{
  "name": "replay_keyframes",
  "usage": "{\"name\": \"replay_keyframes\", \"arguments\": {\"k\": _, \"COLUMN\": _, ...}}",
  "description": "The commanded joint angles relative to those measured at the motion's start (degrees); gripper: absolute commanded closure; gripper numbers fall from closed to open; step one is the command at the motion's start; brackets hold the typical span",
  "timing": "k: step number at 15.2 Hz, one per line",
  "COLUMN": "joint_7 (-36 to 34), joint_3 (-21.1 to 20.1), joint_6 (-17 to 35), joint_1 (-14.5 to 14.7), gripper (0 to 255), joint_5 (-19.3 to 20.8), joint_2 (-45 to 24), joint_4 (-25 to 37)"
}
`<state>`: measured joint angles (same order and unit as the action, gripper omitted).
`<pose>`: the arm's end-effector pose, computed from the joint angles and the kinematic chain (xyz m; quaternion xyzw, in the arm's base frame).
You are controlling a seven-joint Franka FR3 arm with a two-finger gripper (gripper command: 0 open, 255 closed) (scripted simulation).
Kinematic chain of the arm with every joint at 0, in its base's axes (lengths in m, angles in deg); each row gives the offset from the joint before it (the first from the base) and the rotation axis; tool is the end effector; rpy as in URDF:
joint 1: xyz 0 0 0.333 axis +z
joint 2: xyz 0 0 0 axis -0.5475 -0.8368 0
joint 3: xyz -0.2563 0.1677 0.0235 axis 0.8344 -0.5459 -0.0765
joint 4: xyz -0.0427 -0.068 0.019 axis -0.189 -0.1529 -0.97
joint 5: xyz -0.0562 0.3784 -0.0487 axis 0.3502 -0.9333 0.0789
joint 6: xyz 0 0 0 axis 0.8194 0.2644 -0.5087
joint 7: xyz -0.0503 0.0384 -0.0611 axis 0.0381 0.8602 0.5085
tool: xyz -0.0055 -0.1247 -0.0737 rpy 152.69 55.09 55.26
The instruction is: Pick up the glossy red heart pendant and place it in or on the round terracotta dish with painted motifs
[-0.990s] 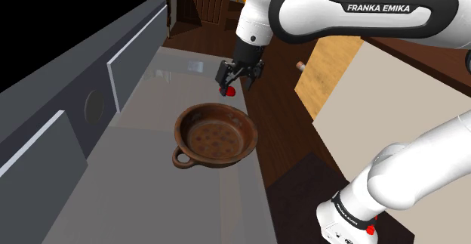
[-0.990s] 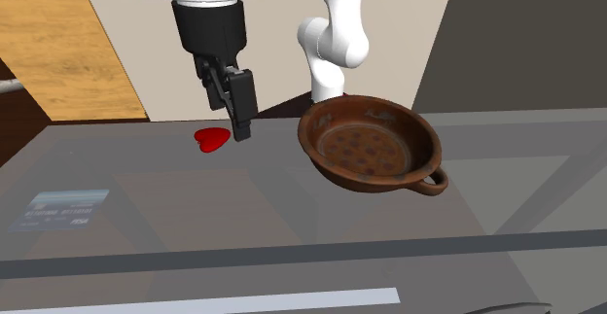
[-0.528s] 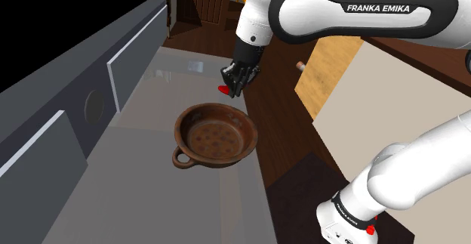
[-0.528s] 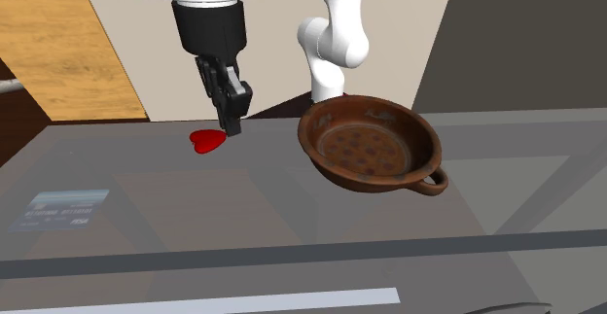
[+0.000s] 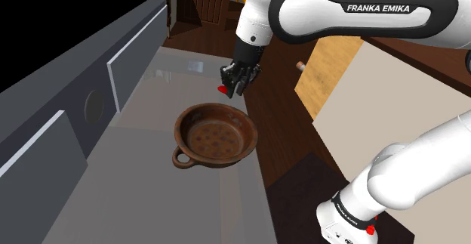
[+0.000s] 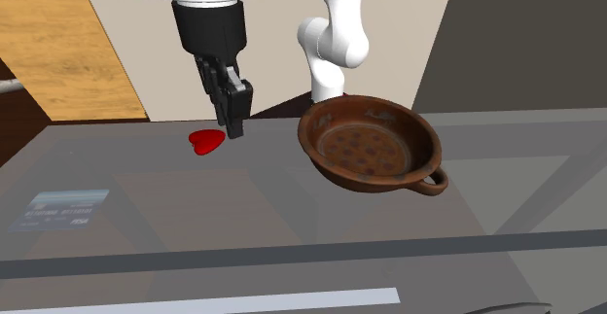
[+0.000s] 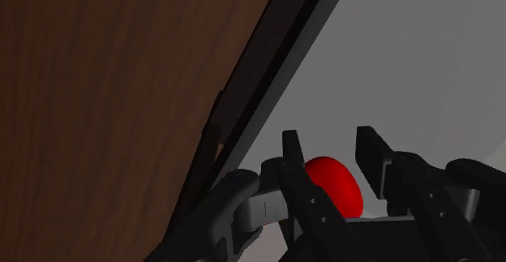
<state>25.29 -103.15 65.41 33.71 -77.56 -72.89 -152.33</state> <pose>0.4374 0.2472 0.5008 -0.9991 0.0290 -0.0292 0.0063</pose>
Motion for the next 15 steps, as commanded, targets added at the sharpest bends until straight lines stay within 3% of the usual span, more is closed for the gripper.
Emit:
{"name": "replay_keyframes", "arguments": {"k": 1, "joint_7": 0.6, "joint_3": 0.0, "joint_6": -1.2, "joint_1": -0.3, "gripper": 0, "joint_5": 1.2, "joint_2": -1.7, "joint_4": 2.7}}
{"name": "replay_keyframes", "arguments": {"k": 3, "joint_7": 1.7, "joint_3": -0.2, "joint_6": -3.8, "joint_1": -0.8, "gripper": 0, "joint_5": 3.8, "joint_2": -5.2, "joint_4": 8.5}}
{"name": "replay_keyframes", "arguments": {"k": 10, "joint_7": 1.5, "joint_3": -0.4, "joint_6": 1.5, "joint_1": -0.7, "gripper": 0, "joint_5": 3.9, "joint_2": -5.7, "joint_4": 3.5}}
{"name": "replay_keyframes", "arguments": {"k": 15, "joint_7": 1.5, "joint_3": -0.4, "joint_6": 1.9, "joint_1": -0.7, "gripper": 0, "joint_5": 4.0, "joint_2": -5.7, "joint_4": 3.2}}
